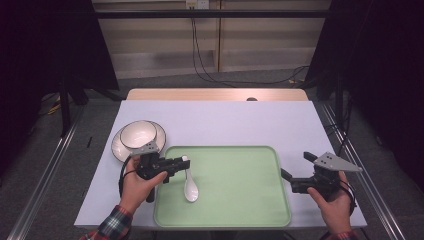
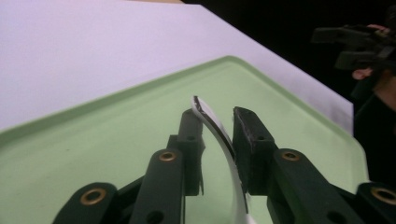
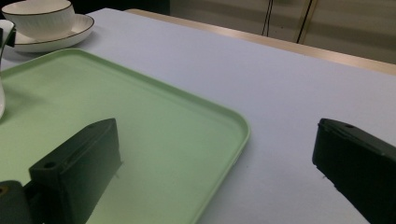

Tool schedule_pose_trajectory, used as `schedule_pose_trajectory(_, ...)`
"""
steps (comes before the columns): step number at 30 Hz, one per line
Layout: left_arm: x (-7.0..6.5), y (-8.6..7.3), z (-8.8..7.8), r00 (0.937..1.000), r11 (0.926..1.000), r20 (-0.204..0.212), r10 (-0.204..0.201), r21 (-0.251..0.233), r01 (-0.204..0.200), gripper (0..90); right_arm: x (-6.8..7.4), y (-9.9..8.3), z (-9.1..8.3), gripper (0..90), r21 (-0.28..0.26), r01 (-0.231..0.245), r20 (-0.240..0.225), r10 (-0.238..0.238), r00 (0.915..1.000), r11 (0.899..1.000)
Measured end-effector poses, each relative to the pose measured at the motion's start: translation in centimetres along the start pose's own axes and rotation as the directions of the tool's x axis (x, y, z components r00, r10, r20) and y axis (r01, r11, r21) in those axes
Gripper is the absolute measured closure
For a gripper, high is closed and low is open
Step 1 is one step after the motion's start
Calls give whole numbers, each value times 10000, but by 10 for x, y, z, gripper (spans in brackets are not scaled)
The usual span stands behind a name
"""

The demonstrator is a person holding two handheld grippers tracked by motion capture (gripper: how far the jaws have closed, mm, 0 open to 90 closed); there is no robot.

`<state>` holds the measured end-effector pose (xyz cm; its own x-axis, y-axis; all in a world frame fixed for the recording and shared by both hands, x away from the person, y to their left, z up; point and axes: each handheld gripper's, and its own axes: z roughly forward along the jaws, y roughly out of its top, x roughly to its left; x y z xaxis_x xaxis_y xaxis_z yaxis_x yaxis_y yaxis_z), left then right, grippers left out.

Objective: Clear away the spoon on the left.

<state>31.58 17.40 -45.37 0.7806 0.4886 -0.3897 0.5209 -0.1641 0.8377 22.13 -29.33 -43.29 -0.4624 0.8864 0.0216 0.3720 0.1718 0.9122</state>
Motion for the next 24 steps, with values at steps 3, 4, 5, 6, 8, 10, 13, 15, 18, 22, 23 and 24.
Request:
schedule_pose_trajectory(3, 5, -1, 4, 9998, 9999, -186, 11, 119, -9, 711, 0, -1, 1, 5, 59, 60, -62, -60, 10000, 10000)
schedule_pose_trajectory(4, 7, -2, 6, 9995, 9999, -325, 0, 115, 4, 705, 0, -1, 2, 6, 75, 27, -50, -27, 10000, 10000)
schedule_pose_trajectory(5, 7, -2, 6, 9995, 9999, -325, 0, 115, 4, 699, 0, -1, 2, 6, 75, 27, -50, -27, 10000, 10000)
schedule_pose_trajectory(6, 9, -3, 8, 9991, 9998, -422, 69, 170, -62, 693, 1, -1, 2, 6, 106, 100, -116, -99, 9999, 9999)
schedule_pose_trajectory(8, 10, -3, 9, 9987, 9997, -498, 101, 238, -89, 689, 1, -1, 2, 6, 103, 121, -129, -119, 9998, 9999)
schedule_pose_trajectory(10, 11, -3, 10, 9983, 9995, -558, 184, 277, -168, 679, 1, -1, 2, 6, 113, 148, -157, -146, 9998, 9998)
schedule_pose_trajectory(13, 12, -4, 11, 9973, 9993, -710, 191, 341, -167, 664, 1, -1, 2, 6, 146, 123, -150, -120, 9998, 9998)
schedule_pose_trajectory(15, 13, -6, 12, 9961, 9993, -878, 121, 353, -90, 651, 1, -1, 3, 6, 167, 123, -168, -120, 9998, 9998)
schedule_pose_trajectory(18, 15, -7, 13, 9952, 9988, -977, 102, 477, -55, 634, 2, -2, 3, 6, 185, 93, -169, -89, 9998, 9998)
schedule_pose_trajectory(22, 17, -8, 15, 9942, 9984, -1072, 27, 568, 34, 623, 2, -3, 2, 6, 220, 179, -228, -174, 9996, 9996)
schedule_pose_trajectory(23, 17, -9, 16, 9934, 9979, -1147, 6, 650, 69, 612, 3, -3, 1, 6, 256, 196, -285, -188, 9994, 9995)
schedule_pose_trajectory(24, 17, -9, 16, 9934, 9979, -1147, 6, 650, 69, 604, 3, -3, 1, 6, 256, 196, -285, -188, 9994, 9995)
